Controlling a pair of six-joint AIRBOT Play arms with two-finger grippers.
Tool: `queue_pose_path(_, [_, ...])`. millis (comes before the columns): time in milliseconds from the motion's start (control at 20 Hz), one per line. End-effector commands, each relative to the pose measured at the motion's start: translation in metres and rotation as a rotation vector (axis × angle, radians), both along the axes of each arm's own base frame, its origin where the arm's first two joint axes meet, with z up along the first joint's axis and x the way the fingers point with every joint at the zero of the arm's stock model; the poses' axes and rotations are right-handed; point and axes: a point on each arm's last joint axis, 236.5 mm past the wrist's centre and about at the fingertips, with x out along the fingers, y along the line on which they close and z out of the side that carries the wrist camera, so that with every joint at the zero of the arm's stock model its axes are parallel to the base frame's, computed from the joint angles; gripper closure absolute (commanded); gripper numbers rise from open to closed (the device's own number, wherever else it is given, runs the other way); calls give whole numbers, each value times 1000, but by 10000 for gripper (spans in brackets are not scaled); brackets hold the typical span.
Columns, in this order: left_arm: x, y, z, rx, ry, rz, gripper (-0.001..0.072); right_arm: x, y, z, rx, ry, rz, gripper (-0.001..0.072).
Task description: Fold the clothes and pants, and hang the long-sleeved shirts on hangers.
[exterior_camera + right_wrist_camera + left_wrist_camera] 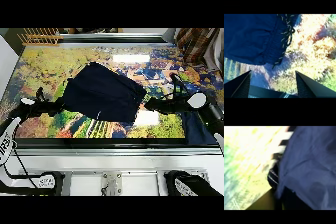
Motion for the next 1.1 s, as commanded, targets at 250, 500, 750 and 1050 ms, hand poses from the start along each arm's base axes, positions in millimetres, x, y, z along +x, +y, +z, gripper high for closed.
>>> queue_pose_path(250, [-30,-32,19,-15,-9,-75,701,-35,13,-85,132,253,-392,137])
queue_pose_path(500, [-65,-47,24,0,-23,-91,701,-21,51,-118,170,180,-468,138])
queue_pose_path(750, [-71,-45,33,4,-49,-84,701,10,48,-133,204,99,-557,138])
queue_pose_path(1050, [-71,-46,36,0,-55,-86,701,17,49,-127,122,0,-410,689])
